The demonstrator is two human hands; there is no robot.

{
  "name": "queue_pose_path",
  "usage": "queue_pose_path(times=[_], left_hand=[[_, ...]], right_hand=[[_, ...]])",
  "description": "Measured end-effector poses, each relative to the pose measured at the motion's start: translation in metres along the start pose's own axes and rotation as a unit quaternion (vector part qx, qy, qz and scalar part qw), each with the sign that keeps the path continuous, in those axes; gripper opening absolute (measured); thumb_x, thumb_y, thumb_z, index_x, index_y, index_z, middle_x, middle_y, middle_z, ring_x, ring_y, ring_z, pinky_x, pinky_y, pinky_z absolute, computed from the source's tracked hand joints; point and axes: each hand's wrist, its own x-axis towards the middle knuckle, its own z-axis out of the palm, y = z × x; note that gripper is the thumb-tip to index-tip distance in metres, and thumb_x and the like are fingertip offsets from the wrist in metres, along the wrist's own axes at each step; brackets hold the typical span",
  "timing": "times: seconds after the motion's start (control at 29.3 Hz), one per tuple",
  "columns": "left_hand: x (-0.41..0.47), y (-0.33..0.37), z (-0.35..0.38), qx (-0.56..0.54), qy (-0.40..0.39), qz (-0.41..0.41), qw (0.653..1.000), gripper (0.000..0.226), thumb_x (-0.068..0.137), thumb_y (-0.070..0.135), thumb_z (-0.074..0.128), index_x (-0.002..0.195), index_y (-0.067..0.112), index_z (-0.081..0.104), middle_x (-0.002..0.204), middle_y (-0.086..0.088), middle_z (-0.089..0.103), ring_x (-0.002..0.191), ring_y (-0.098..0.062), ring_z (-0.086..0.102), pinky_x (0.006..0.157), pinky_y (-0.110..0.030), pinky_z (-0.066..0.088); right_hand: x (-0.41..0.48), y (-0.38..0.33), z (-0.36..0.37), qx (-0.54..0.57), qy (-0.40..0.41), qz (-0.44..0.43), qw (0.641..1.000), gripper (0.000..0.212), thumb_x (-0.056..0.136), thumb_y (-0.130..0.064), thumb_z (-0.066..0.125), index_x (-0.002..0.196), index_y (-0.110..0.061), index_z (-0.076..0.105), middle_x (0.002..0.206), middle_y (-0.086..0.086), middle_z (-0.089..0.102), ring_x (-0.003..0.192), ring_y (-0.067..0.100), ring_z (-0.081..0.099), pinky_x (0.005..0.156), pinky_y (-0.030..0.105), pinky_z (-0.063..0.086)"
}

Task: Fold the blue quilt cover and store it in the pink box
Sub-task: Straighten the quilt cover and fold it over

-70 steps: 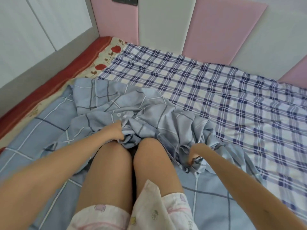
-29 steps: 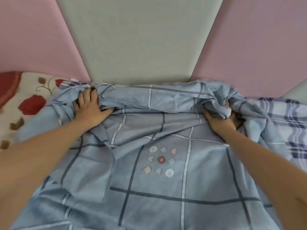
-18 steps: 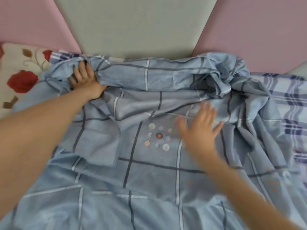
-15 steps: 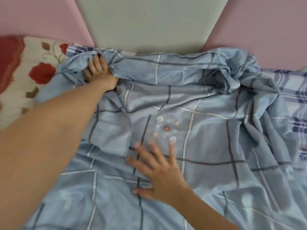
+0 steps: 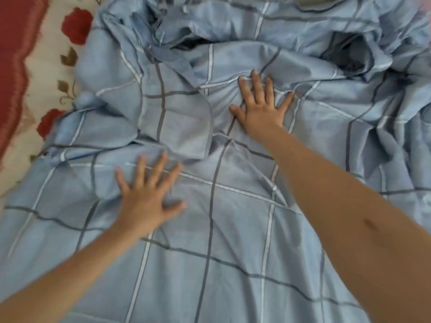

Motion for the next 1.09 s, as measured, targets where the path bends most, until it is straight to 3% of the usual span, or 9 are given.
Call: queue_pose_path(times=[0.1,0.21,0.34,0.48,0.62,0.72,0.85,0.99,1.09], left_hand=[[0.059,-0.043,-0.023,-0.066,-0.026,-0.168,0.983,0.079,0.083,0.074,0.038,0.148,0.031,0.024,0.157,0.000,0.019,0.138,-0.046,0.017,0.099,-0.077,0.010],[0.071,-0.033,-0.036,-0.092,-0.004,-0.189,0.978,0.070,0.087,0.061,0.047,0.145,0.025,0.032,0.155,-0.001,0.024,0.138,-0.041,0.021,0.100,-0.074,0.016],[-0.010,0.008,-0.008,-0.112,0.080,-0.177,0.975,0.061,0.087,0.039,0.045,0.144,0.019,0.037,0.152,-0.009,0.032,0.140,-0.030,0.030,0.105,-0.069,0.015],[-0.117,0.021,0.029,-0.075,0.044,-0.113,0.990,0.067,0.085,0.051,0.040,0.146,0.022,0.034,0.155,-0.008,0.025,0.143,-0.032,0.019,0.104,-0.070,0.014],[-0.137,-0.065,0.044,-0.028,0.052,-0.180,0.982,0.079,0.083,0.072,0.025,0.151,0.032,0.015,0.158,-0.005,0.019,0.143,-0.038,0.013,0.099,-0.075,0.013],[-0.118,-0.129,0.040,-0.098,0.075,-0.338,0.933,0.077,0.089,0.065,0.034,0.152,0.025,0.015,0.159,-0.006,0.010,0.144,-0.039,0.010,0.102,-0.073,0.006],[-0.098,-0.152,0.021,-0.224,0.159,-0.572,0.773,0.077,0.081,0.054,0.062,0.139,0.009,0.038,0.148,-0.015,0.031,0.136,-0.033,0.028,0.108,-0.051,0.017],[-0.110,-0.134,0.003,-0.144,0.270,-0.486,0.819,0.028,0.076,0.017,0.069,0.102,0.012,0.059,0.094,-0.010,0.062,0.093,-0.032,0.053,0.084,-0.039,0.023],[-0.132,-0.119,0.007,-0.080,0.314,-0.349,0.879,0.033,0.065,-0.008,0.067,0.091,0.012,0.064,0.082,-0.006,0.059,0.076,-0.029,0.054,0.079,-0.036,0.025]], right_hand=[[0.003,-0.001,-0.009,-0.002,-0.041,0.017,0.999,0.066,0.095,-0.064,0.015,0.148,-0.040,-0.015,0.156,-0.010,-0.024,0.146,0.022,-0.015,0.105,0.071,-0.010],[-0.003,-0.018,-0.032,0.041,-0.110,0.073,0.990,0.066,0.098,-0.052,0.028,0.151,-0.034,-0.008,0.158,-0.007,-0.018,0.147,0.024,-0.009,0.109,0.068,-0.003],[-0.084,-0.082,-0.027,0.224,0.060,0.150,0.961,0.063,0.082,-0.030,0.040,0.142,-0.010,0.036,0.152,0.011,0.030,0.142,0.030,0.022,0.114,0.052,0.014],[-0.224,-0.143,0.036,0.129,0.100,-0.223,0.961,0.070,0.080,-0.033,0.043,0.146,-0.018,0.026,0.146,0.014,0.041,0.136,0.032,0.026,0.110,0.055,0.014],[-0.223,-0.140,0.075,-0.027,-0.013,-0.502,0.864,0.061,0.084,-0.048,0.045,0.143,-0.035,0.039,0.151,-0.006,0.037,0.139,0.021,0.031,0.113,0.056,0.007],[-0.160,-0.164,0.064,-0.074,0.001,-0.421,0.904,0.061,0.090,-0.057,0.027,0.146,-0.033,0.031,0.153,-0.004,0.033,0.139,0.022,0.035,0.113,0.054,0.000],[-0.114,-0.208,0.042,-0.154,-0.064,-0.299,0.940,0.073,0.089,-0.068,0.006,0.136,-0.029,-0.033,0.148,-0.005,-0.035,0.146,0.019,-0.015,0.110,0.057,-0.016],[-0.112,-0.221,0.034,-0.177,-0.150,-0.247,0.941,0.078,0.089,-0.070,0.008,0.130,-0.026,-0.041,0.150,-0.002,-0.039,0.143,0.022,-0.026,0.110,0.058,-0.015],[-0.115,-0.232,0.024,-0.187,-0.170,-0.243,0.937,0.081,0.090,-0.069,0.011,0.132,-0.023,-0.041,0.150,0.000,-0.039,0.143,0.022,-0.025,0.113,0.059,-0.011]])
